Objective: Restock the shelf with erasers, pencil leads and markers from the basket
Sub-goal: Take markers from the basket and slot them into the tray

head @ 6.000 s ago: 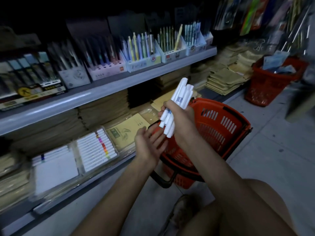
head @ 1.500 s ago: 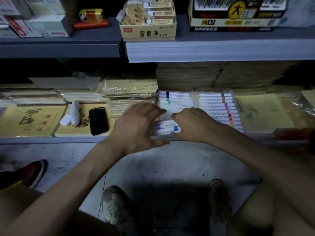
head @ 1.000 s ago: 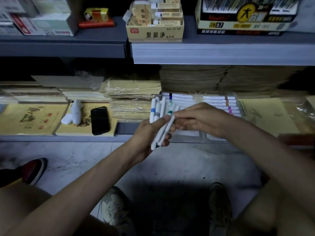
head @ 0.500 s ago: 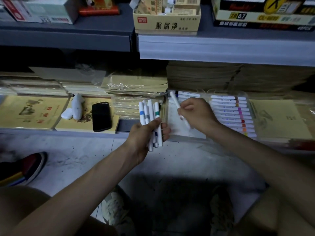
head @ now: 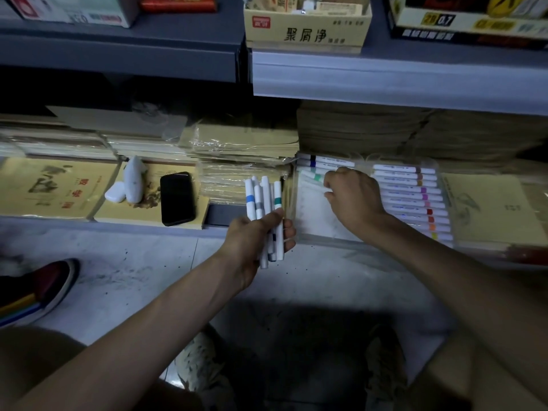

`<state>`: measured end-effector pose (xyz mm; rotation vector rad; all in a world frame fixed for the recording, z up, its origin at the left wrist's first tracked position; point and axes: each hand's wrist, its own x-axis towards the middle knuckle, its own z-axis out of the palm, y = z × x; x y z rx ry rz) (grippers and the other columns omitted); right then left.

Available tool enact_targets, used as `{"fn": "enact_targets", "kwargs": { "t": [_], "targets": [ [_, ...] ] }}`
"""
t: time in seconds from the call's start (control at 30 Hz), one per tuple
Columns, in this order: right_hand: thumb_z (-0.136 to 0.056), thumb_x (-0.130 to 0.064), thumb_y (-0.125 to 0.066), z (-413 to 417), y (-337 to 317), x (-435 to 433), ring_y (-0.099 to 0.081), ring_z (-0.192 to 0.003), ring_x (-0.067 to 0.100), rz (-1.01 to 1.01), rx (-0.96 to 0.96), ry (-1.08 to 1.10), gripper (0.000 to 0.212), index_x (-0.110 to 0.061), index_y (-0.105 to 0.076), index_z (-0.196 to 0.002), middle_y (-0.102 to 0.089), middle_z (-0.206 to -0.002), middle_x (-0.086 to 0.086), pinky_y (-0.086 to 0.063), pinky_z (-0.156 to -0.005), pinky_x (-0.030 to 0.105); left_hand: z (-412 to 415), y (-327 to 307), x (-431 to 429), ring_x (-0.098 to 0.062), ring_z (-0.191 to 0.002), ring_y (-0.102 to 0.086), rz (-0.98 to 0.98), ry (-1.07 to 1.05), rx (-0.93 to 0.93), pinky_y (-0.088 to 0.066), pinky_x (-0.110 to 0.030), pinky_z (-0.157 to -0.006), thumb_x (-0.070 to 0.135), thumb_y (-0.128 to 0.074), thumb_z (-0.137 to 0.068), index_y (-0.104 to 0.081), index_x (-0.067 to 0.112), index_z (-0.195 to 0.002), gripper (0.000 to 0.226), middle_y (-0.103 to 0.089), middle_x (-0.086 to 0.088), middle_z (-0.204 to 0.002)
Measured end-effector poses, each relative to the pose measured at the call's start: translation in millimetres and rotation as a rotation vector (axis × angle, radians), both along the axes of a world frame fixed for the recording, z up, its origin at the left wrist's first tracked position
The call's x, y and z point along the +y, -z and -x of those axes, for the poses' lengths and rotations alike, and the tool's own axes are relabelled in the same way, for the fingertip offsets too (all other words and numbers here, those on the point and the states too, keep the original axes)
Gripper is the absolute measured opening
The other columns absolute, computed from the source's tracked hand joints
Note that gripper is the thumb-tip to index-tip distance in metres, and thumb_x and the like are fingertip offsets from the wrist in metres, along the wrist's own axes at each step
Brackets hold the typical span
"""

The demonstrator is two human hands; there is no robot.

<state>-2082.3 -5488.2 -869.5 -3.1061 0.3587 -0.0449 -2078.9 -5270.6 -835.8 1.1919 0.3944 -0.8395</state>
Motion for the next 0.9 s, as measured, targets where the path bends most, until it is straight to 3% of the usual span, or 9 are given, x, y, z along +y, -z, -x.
{"fn": "enact_targets", "kwargs": {
  "t": [0.2, 0.33, 0.4, 0.47, 0.57, 0.63, 0.77, 0.83, 0.9],
  "targets": [
    [-0.092, -0.008, -0.066, 2, -2, 0, -0.065, -0.097, 0.029, 0.022, -0.038, -0.022, 0.014, -0.014, -0.069, -0.104, -0.068, -0.105, 0.006, -0.049, -0.074, 0.034, 3, -2, 1, -0.025, -0.076, -0.070, 0.011, 0.012, -0.004, -0.064, -0.038, -0.069, 0.009, -0.060, -0.103, -0.065, -0.004, -0.109, 0.016, -0.068, -0.019, -0.095],
    [-0.090, -0.017, -0.073, 3, -7, 0, -0.062, -0.106, 0.031, -0.023, -0.030, -0.007, 0.024, -0.013, -0.070, -0.113, -0.067, -0.114, 0.009, -0.050, -0.084, 0.038, 5, -1, 2, -0.023, -0.075, -0.069, 0.025, 0.020, 0.003, -0.064, -0.040, -0.073, 0.012, -0.063, -0.101, -0.066, -0.004, -0.111, 0.019, -0.067, -0.016, -0.090],
    [-0.089, -0.021, -0.076, 5, -17, 6, -0.065, -0.103, 0.026, -0.198, -0.111, 0.091, 0.020, -0.016, -0.073, -0.107, -0.070, -0.110, 0.005, -0.053, -0.082, 0.037, 3, -2, 1, -0.023, -0.076, -0.069, 0.059, 0.006, 0.039, -0.064, -0.040, -0.074, 0.013, -0.065, -0.100, -0.067, -0.002, -0.110, 0.018, -0.067, -0.014, -0.086],
    [-0.089, -0.032, -0.076, 12, -33, 18, -0.069, -0.090, 0.018, -0.581, -0.156, 0.223, 0.017, -0.016, -0.078, -0.093, -0.075, -0.094, 0.002, -0.055, -0.078, 0.033, 2, -4, -1, -0.023, -0.074, -0.069, 0.105, 0.008, 0.057, -0.065, -0.039, -0.074, 0.014, -0.065, -0.100, -0.068, 0.001, -0.105, 0.014, -0.067, -0.012, -0.083],
    [-0.089, -0.036, -0.076, 29, -57, 39, -0.070, -0.080, 0.014, -1.197, 0.010, 0.306, 0.022, -0.015, -0.081, -0.092, -0.078, -0.091, 0.008, -0.054, -0.072, 0.031, 4, -7, -5, -0.024, -0.073, -0.069, 0.109, 0.058, 0.008, -0.065, -0.037, -0.072, 0.014, -0.065, -0.099, -0.069, -0.002, -0.108, 0.019, -0.068, -0.015, -0.087],
    [-0.088, -0.028, -0.079, 41, -63, 44, -0.071, -0.080, 0.017, -1.425, 0.109, 0.336, 0.019, -0.012, -0.080, -0.098, -0.078, -0.097, 0.012, -0.056, -0.073, 0.030, 8, -7, -8, -0.029, -0.077, -0.069, 0.075, 0.115, -0.030, -0.065, -0.038, -0.072, 0.016, -0.069, -0.096, -0.067, -0.009, -0.118, 0.033, -0.069, -0.021, -0.094],
    [-0.094, -0.020, -0.073, 49, -60, 34, -0.077, -0.090, 0.026, -1.579, 0.055, 0.469, 0.025, -0.003, -0.072, -0.111, -0.078, -0.101, 0.015, -0.062, -0.086, 0.035, 13, -5, -11, -0.036, -0.092, -0.072, 0.061, 0.121, 0.008, -0.065, -0.045, -0.079, 0.011, -0.069, -0.096, -0.066, -0.011, -0.121, 0.033, -0.073, -0.029, -0.109],
    [-0.100, -0.017, -0.065, 43, -55, 24, -0.077, -0.086, 0.030, -1.572, -0.064, 0.551, 0.020, -0.001, -0.069, -0.112, -0.076, -0.099, 0.018, -0.064, -0.079, 0.036, 13, -1, -10, -0.032, -0.083, -0.072, 0.027, 0.085, 0.033, -0.063, -0.043, -0.075, 0.007, -0.066, -0.098, -0.067, -0.009, -0.116, 0.024, -0.073, -0.025, -0.103],
    [-0.103, -0.016, -0.059, 33, -45, 12, -0.071, -0.072, 0.028, -1.374, -0.175, 0.573, 0.016, -0.006, -0.068, -0.109, -0.072, -0.092, 0.017, -0.061, -0.067, 0.033, 13, 2, -8, -0.028, -0.077, -0.071, 0.019, 0.066, 0.049, -0.063, -0.040, -0.074, 0.006, -0.062, -0.100, -0.066, -0.006, -0.114, 0.018, -0.070, -0.020, -0.097]
  ]
}}
